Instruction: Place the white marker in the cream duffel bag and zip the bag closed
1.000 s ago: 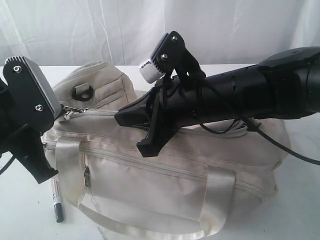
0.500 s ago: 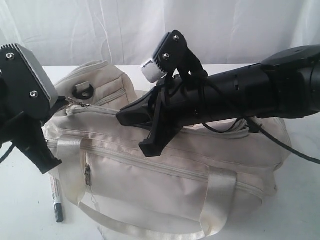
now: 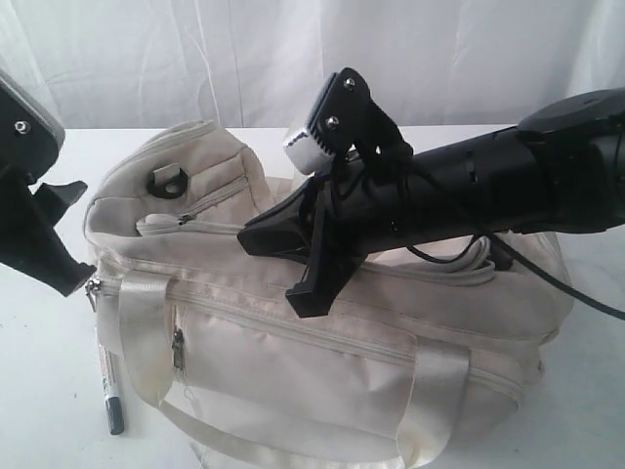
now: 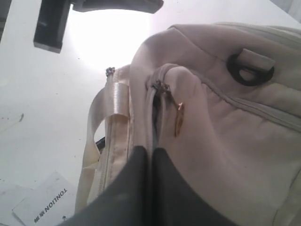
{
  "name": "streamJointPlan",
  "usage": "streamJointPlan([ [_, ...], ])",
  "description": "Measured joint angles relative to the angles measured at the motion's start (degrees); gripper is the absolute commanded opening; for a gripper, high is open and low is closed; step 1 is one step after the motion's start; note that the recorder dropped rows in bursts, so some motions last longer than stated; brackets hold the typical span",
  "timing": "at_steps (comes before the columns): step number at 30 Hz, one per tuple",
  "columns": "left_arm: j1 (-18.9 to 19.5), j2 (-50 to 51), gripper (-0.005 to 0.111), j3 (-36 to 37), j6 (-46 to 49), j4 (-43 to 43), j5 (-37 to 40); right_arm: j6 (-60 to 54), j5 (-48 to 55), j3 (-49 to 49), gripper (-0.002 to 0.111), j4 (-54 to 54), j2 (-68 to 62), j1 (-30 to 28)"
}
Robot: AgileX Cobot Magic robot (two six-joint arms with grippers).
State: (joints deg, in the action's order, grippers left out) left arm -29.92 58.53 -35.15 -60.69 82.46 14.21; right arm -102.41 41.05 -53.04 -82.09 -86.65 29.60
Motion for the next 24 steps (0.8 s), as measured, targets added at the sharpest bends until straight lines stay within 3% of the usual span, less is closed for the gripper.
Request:
streamJointPlan([
  [6,0.0,0.0,0.037,0.0,3.4,-4.0,0.2,0.0,-0.3,0.1,0.000,0.2,0.6,0.0],
  [14,0.0,-1.7,0.037,0.0,3.8,-6.6,-11.7,0.4,1.4,0.1,0.002,0.4,1.1,0.0],
  [17,0.0,-2.6,0.037,0.0,3.7,-7.3,-16.4,0.4,3.0,0.1,0.018,0.6,1.1,0.0],
  [19,0.0,-2.7,0.037,0.0,2.9,-7.7,-19.0,0.4,3.4,0.1,0.042,0.9,1.2,0.0],
  [20,0.0,-2.7,0.037,0.0,2.7,-7.7,-21.9,0.4,3.0,0.1,0.048,0.9,2.0,0.0],
  [24,0.0,-2.8,0.037,0.0,0.2,-4.4,-26.0,0.4,-3.5,0.0,0.049,2.5,6.6,0.0],
])
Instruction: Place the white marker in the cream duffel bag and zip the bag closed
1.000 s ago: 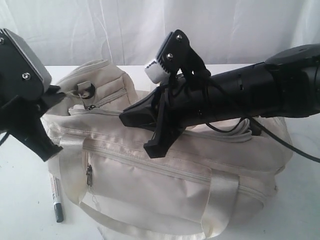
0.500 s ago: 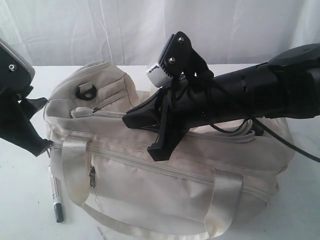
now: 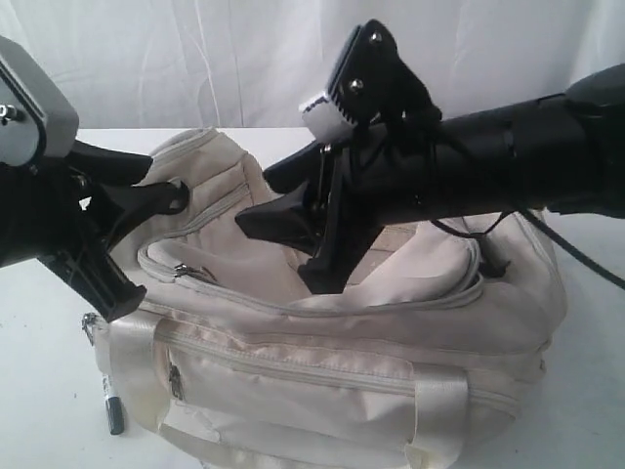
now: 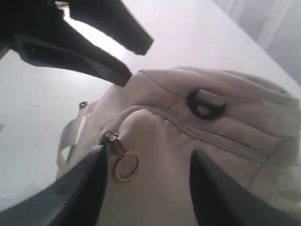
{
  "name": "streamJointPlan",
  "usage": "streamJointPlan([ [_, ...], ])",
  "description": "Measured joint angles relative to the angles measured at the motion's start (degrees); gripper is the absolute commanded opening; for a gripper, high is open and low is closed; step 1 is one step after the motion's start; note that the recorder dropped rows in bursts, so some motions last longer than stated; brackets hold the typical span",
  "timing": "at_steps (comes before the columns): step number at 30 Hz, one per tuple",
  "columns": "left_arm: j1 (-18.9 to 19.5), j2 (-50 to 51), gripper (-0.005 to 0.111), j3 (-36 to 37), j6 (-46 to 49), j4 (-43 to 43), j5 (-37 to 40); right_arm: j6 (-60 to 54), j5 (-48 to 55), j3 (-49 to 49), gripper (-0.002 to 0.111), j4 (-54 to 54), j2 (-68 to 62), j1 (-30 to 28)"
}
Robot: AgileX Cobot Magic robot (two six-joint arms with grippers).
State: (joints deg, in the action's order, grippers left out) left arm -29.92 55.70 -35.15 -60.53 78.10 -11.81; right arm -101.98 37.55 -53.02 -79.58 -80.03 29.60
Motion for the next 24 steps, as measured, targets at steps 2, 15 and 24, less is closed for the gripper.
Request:
streamJointPlan([
  [2,0.0,0.0,0.037,0.0,-3.5,4.0,-0.5,3.4,-2.4,0.0,0.047,5.9,1.9,0.0],
  [15,0.0,0.0,0.037,1.2,-23.0,20.8,-11.2,23.0,1.4,0.0,0.047,39.7,1.1,0.0],
  [24,0.0,0.0,0.037,2.1,-23.0,21.0,-12.0,28.4,8.0,0.0,0.047,44.3,4.1,1.5],
])
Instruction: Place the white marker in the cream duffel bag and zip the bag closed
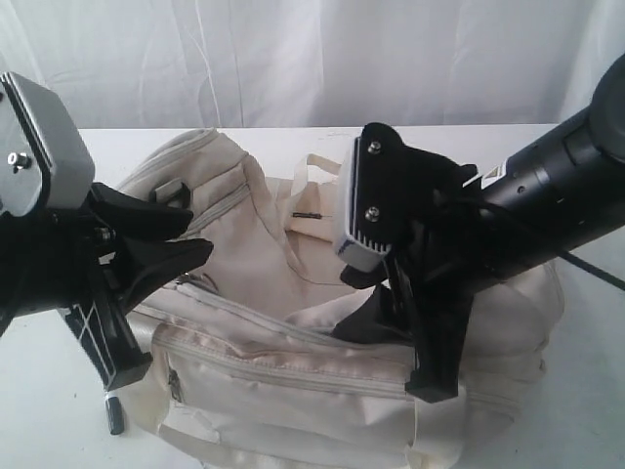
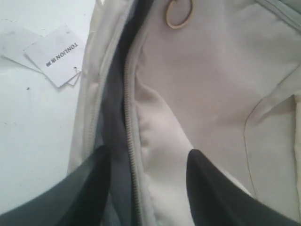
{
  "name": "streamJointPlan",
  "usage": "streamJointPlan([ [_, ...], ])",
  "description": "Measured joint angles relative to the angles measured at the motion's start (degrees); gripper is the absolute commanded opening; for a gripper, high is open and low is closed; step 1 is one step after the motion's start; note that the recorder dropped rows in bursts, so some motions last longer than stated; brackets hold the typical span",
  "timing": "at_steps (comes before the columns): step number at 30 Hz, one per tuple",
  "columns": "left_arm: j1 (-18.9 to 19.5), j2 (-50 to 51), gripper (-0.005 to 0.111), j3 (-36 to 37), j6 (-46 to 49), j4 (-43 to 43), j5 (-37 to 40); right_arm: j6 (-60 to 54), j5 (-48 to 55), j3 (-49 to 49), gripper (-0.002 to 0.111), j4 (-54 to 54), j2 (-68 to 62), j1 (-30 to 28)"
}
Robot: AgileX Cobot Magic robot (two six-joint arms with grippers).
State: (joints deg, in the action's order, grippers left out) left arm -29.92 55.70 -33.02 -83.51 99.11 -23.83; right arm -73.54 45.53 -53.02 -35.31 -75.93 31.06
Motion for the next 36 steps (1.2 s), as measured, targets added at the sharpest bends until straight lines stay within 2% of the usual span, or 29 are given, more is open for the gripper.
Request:
streamJointPlan([
  [11,0.0,0.0,0.037,0.0,0.0,0.0,-1.6,0.0,-1.9,0.0,0.047,1.9,-4.3,3.8],
  [23,0.0,0.0,0.037,0.0,0.0,0.0,-2.1,3.8,-2.7,0.0,0.047,2.2,-7.2,11.3],
  [29,0.0,0.0,0.037,0.0,0.0,0.0,-2.6,4.3,-4.7,-0.1,0.047,2.7,-10.0,11.6],
  [31,0.0,0.0,0.037,0.0,0.0,0.0,-2.8,4.4,-4.8,-0.1,0.044,3.1,-11.5,11.6],
  [36,0.0,0.0,0.037,0.0,0.0,0.0,-3.2,4.8,-6.6,-0.1,0.022,5.6,-13.5,11.8],
])
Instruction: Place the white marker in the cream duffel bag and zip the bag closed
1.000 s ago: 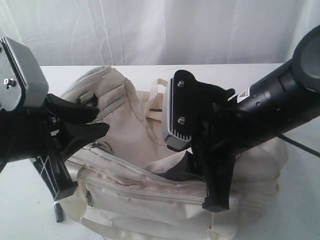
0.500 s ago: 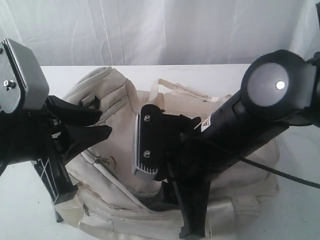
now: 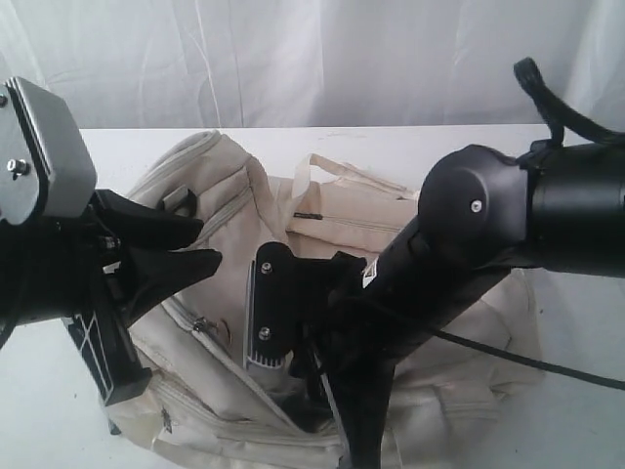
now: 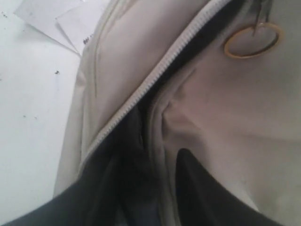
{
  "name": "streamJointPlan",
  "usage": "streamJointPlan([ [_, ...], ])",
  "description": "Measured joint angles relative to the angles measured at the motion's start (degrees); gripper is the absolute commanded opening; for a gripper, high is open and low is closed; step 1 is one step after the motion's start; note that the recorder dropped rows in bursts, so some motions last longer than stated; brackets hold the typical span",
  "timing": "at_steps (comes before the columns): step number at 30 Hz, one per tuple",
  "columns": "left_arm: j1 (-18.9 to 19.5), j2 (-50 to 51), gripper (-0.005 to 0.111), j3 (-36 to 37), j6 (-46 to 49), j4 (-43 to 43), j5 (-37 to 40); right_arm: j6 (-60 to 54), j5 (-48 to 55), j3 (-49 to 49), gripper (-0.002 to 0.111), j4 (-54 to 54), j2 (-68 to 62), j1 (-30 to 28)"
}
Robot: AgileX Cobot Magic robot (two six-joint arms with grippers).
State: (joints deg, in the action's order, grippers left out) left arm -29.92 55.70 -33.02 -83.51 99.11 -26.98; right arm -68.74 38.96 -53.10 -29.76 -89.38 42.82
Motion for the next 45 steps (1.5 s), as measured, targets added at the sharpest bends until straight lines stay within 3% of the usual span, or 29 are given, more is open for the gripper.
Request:
streamJointPlan([
  [7,0.0,0.0,0.037,0.0,0.0,0.0,-0.5,5.9,-8.7,0.0,0.001,8.3,-0.1,0.1],
  [17,0.0,0.0,0.037,0.0,0.0,0.1,-3.9,13.8,-14.5,-1.2,0.000,13.4,-0.1,0.1],
  [20,0.0,0.0,0.037,0.0,0.0,0.1,-5.2,14.3,-11.4,-1.8,0.011,13.6,0.6,0.1],
  [25,0.0,0.0,0.037,0.0,0.0,0.1,-6.1,14.6,-5.0,-2.2,0.045,13.7,1.4,0.1],
  [45,0.0,0.0,0.037,0.0,0.0,0.1,-6.1,11.7,-2.4,-2.2,0.045,13.2,-3.3,0.1],
])
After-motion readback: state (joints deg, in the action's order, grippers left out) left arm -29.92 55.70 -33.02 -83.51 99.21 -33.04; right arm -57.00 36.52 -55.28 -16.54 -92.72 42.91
